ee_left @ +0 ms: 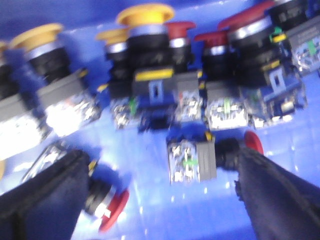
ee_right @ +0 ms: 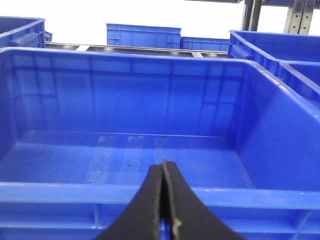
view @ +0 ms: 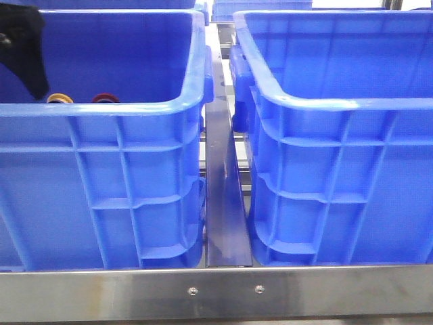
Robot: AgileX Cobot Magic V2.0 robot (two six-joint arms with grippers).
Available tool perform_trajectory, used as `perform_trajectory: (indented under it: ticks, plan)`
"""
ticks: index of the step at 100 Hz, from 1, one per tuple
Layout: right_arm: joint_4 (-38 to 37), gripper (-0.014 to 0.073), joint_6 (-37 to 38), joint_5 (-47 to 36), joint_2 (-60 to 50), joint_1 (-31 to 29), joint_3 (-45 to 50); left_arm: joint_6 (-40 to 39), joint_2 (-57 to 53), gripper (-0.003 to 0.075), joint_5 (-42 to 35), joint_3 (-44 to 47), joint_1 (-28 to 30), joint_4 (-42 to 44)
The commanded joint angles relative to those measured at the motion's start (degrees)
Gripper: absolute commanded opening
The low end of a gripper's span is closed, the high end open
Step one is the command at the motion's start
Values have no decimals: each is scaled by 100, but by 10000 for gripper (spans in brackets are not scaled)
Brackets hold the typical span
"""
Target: Pick red and yellow buttons and place in box
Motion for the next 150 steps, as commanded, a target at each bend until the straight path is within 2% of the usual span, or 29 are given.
perform_trajectory:
  ticks: [1,50,62,79,89,118,150]
  plan:
    - [5,-102,5,-430,-115,5,27,-37,-3,566,-150,-301,-39,-5]
    - [5,-102,5,-430,-115,5,27,-46,851,548,-175,-864,-39,0]
    - [5,-102,5,-430,-115,5,27,-46,862,452,-175,-864,-39,0]
    - [5,-102,5,-430,-115,5,27,-46,862,188,-175,-864,-39,0]
    - [5,-102,5,-430,-115,5,27,-46,862,103,-190,-864,-39,0]
    - [5,-102,5,-430,-115,5,27,-46,411,95,-224,-743,-39,0]
    - [5,-102,5,-430,-115,5,27,-15,-1203,95,-709,536,-39,-115]
